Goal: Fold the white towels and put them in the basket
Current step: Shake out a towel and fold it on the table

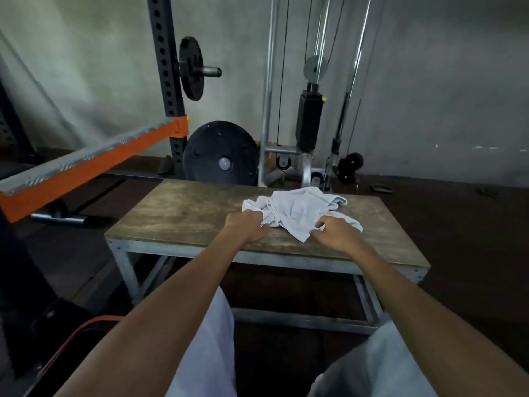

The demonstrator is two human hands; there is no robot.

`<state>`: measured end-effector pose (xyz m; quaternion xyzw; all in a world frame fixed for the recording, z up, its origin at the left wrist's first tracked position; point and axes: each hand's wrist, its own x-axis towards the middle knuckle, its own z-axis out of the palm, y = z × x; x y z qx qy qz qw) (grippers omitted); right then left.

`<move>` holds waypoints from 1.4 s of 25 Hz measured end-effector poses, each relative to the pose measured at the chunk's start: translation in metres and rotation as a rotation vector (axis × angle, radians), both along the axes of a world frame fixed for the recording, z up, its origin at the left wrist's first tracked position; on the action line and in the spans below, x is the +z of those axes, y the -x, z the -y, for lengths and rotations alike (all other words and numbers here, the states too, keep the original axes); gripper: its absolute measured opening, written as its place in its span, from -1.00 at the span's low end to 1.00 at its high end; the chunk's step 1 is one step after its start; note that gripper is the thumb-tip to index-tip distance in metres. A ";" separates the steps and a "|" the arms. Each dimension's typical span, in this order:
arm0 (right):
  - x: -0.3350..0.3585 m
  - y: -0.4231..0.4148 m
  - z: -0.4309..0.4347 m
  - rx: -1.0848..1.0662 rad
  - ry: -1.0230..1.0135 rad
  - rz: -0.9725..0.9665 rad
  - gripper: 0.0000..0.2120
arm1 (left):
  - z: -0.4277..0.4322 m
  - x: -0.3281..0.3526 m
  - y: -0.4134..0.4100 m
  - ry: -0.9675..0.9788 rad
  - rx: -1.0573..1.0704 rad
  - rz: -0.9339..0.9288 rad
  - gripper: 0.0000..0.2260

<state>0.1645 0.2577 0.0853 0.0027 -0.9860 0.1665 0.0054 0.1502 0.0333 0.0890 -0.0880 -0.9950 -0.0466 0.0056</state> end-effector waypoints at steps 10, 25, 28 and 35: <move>-0.092 0.096 -0.002 0.004 -0.115 0.044 -0.68 | -0.036 -0.092 0.106 0.041 -0.200 -0.063 -0.76; -0.067 0.145 -0.010 0.236 -0.286 -0.252 -0.82 | -0.054 -0.090 0.159 -0.036 -0.379 -0.262 -0.81; 0.000 0.139 -0.016 0.290 -0.291 -0.243 -0.84 | -0.048 -0.043 0.155 0.090 -0.395 -0.309 -0.85; 0.127 0.118 -0.047 0.208 -0.242 -0.403 -0.90 | -0.028 0.066 0.138 0.271 -0.261 -0.419 -0.82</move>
